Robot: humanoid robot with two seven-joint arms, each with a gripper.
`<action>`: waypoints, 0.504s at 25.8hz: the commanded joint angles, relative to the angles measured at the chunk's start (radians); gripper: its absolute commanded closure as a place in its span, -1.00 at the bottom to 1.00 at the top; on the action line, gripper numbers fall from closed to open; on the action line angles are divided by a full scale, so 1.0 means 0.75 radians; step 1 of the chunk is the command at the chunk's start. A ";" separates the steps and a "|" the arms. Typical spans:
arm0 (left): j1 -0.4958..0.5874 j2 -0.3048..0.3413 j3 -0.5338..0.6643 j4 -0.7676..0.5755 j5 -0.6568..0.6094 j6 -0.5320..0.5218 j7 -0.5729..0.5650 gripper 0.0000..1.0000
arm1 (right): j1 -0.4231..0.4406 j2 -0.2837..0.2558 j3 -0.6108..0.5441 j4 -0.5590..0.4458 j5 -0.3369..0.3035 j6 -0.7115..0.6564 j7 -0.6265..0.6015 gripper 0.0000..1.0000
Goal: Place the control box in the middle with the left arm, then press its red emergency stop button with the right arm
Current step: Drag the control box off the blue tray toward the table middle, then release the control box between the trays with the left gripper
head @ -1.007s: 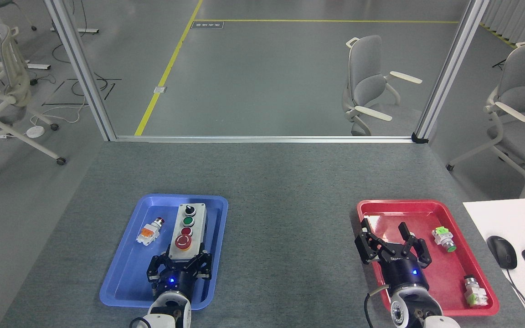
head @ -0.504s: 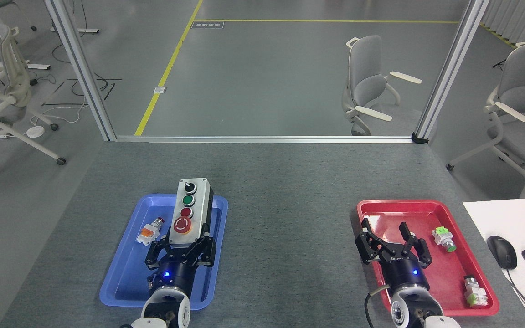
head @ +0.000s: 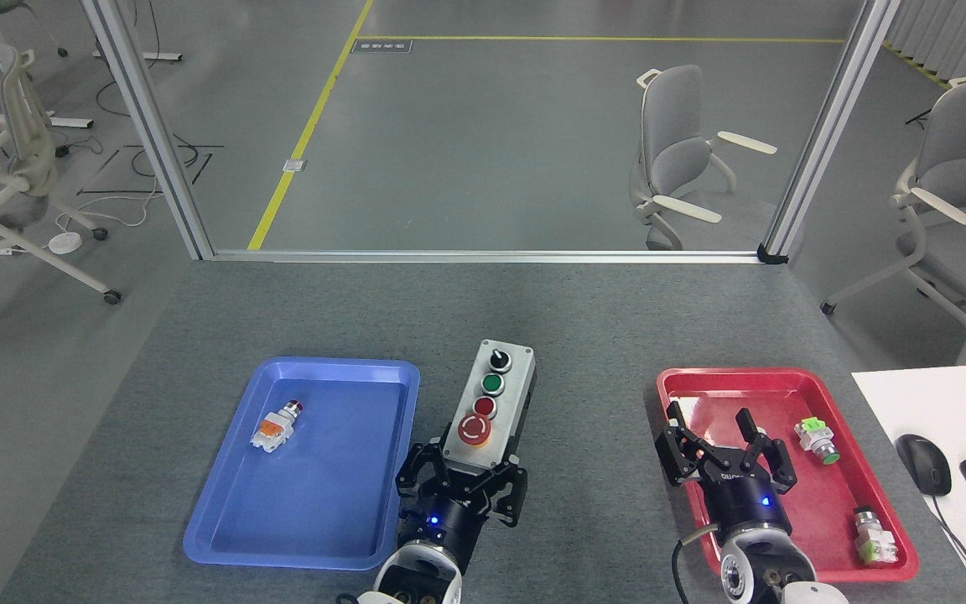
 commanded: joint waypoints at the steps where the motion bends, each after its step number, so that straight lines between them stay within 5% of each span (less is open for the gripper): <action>1: -0.030 -0.003 -0.150 0.087 0.002 0.041 0.001 1.00 | 0.000 0.000 0.000 0.001 0.000 0.000 0.000 -0.98; 13: -0.142 -0.009 -0.387 0.312 0.008 0.094 0.001 1.00 | -0.002 0.000 0.000 0.005 0.000 0.000 0.000 -0.98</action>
